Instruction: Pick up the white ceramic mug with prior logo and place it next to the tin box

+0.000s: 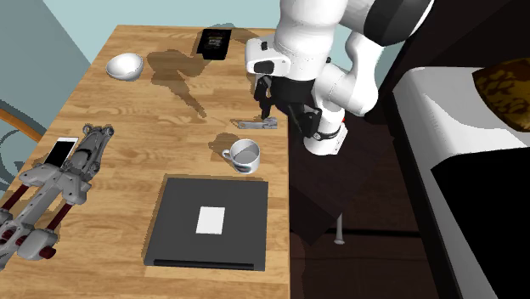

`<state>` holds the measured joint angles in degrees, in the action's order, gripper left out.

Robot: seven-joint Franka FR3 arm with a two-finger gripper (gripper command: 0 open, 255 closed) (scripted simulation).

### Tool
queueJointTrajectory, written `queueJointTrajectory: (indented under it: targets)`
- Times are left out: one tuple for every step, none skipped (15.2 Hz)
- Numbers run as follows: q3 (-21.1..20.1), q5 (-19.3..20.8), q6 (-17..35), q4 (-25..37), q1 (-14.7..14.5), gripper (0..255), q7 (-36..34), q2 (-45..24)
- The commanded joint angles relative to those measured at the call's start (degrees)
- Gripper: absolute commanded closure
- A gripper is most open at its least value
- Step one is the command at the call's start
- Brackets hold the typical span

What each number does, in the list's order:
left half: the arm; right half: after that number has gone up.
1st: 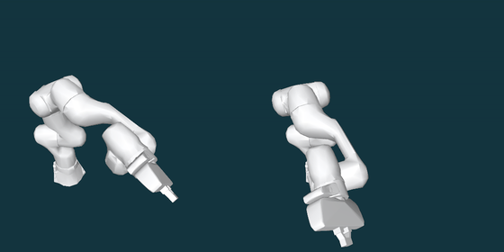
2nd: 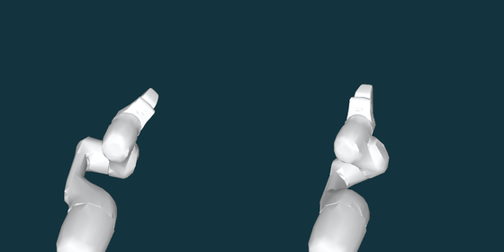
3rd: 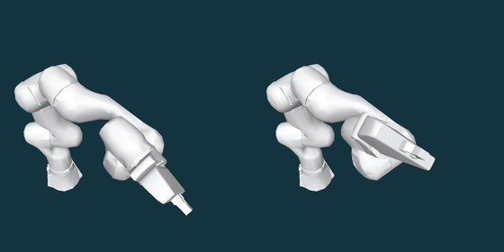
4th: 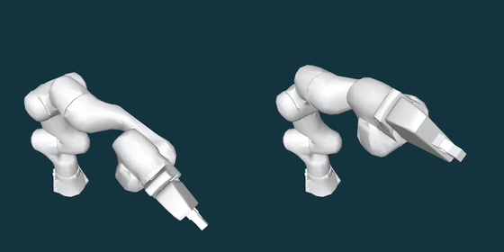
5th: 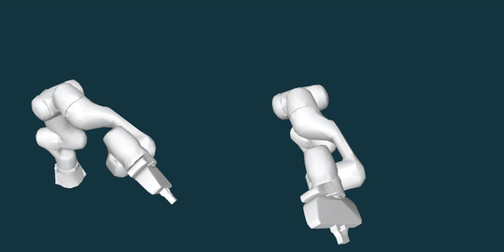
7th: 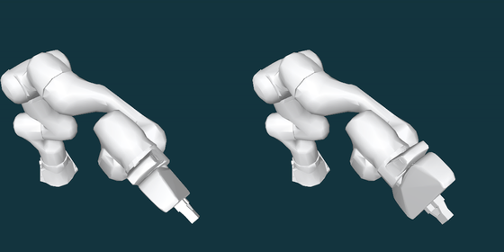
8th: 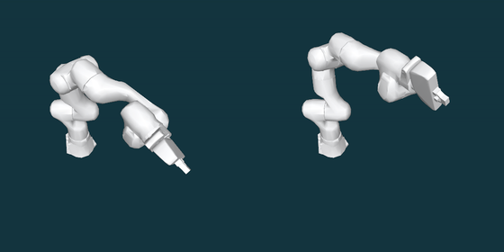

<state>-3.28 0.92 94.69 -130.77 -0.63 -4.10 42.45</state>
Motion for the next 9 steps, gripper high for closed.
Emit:
queueJointTrajectory:
  targets:
    - [0.0, 0.0, 0.0, 0.0, 0.0, 0, 0.0, 0.0]
    - [0.56, 0.26, 1.45, -2.15, -0.07, 0, 1.01, 0.54]
    - [1.14, 0.54, 2.91, -4.24, -0.13, 0, 2.01, 1.01]
    - [1.73, 0.84, 4.39, -6.28, -0.17, 0, 3.02, 1.42]
    - [2.32, 1.17, 5.88, -8.27, -0.19, 0, 4.03, 1.77]
    - [2.94, 1.51, 7.38, -10.2, -0.2, 0, 5.03, 2.04]
    - [3.56, 1.88, 8.91, -12.08, -0.18, 0, 6.05, 2.24]
    - [4.2, 2.27, 10.47, -13.9, -0.13, 0, 7.06, 2.36]
    - [4.85, 2.68, 12.05, -15.67, -0.07, 0, 8.08, 2.4]
